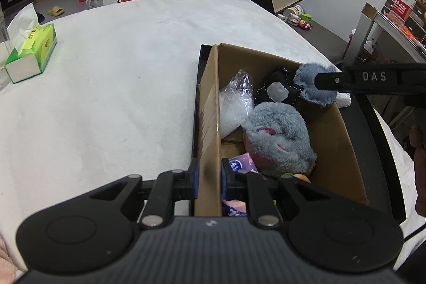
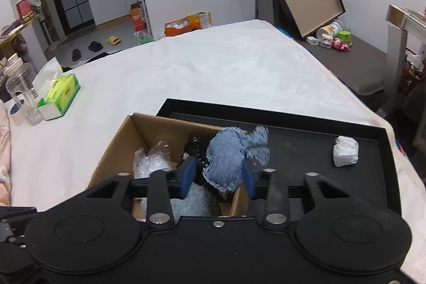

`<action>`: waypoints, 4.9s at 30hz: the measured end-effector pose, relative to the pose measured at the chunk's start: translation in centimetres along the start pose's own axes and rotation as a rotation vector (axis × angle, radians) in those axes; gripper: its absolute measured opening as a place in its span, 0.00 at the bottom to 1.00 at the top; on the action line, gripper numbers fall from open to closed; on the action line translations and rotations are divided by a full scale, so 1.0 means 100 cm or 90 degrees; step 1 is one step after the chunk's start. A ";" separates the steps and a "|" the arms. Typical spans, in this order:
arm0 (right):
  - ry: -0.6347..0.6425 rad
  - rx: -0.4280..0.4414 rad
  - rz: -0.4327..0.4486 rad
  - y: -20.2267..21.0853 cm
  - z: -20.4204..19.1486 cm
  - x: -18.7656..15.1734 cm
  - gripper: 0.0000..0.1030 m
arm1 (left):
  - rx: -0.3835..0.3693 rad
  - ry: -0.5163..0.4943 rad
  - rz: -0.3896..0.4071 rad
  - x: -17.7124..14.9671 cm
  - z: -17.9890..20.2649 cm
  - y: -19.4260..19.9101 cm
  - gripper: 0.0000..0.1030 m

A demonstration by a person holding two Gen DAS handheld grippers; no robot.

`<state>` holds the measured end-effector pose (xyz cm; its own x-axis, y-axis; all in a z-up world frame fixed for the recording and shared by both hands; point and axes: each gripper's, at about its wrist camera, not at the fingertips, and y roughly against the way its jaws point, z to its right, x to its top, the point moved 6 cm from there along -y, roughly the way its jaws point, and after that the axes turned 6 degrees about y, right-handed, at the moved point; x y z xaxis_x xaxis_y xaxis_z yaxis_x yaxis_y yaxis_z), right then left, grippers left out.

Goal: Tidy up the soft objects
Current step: 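Carry the denim plush with the right tool and release it into the box, then move the right tool to the white crumpled ball and grasp it, then lift the white ball with the right tool toward the box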

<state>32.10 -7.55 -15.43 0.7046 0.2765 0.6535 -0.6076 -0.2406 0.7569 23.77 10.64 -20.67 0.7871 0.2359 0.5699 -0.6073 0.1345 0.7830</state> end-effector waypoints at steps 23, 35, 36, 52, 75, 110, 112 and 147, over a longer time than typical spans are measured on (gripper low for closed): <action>-0.026 0.044 -0.051 -0.030 -0.007 -0.009 0.23 | 0.004 -0.021 0.002 0.000 0.001 0.001 0.15; -0.028 0.069 -0.045 -0.014 -0.011 -0.010 0.39 | 0.016 -0.030 0.004 0.002 0.004 0.001 0.18; -0.027 0.070 -0.042 -0.012 -0.011 -0.009 0.39 | 0.017 -0.030 0.005 0.003 0.004 0.002 0.18; -0.037 0.028 -0.024 0.008 0.033 -0.013 0.43 | 0.038 -0.028 0.024 0.013 0.012 0.005 0.41; -0.112 -0.047 -0.026 -0.031 0.150 -0.027 0.81 | 0.098 -0.036 0.022 0.027 0.026 -0.011 0.58; -0.059 -0.059 -0.065 -0.088 0.190 -0.035 0.42 | 0.130 -0.060 0.008 0.034 0.032 -0.038 0.65; -0.062 -0.062 -0.066 -0.085 0.188 -0.036 0.42 | 0.128 -0.056 0.009 0.034 0.031 -0.037 0.65; -0.037 -0.010 -0.001 0.001 0.090 0.005 0.42 | 0.049 -0.026 0.033 0.020 0.011 -0.004 0.64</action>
<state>35.69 -15.82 -15.05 0.7258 0.2220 0.6511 -0.6116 -0.2250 0.7585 25.71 10.00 -19.55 0.7599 0.2004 0.6184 -0.6382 0.0491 0.7683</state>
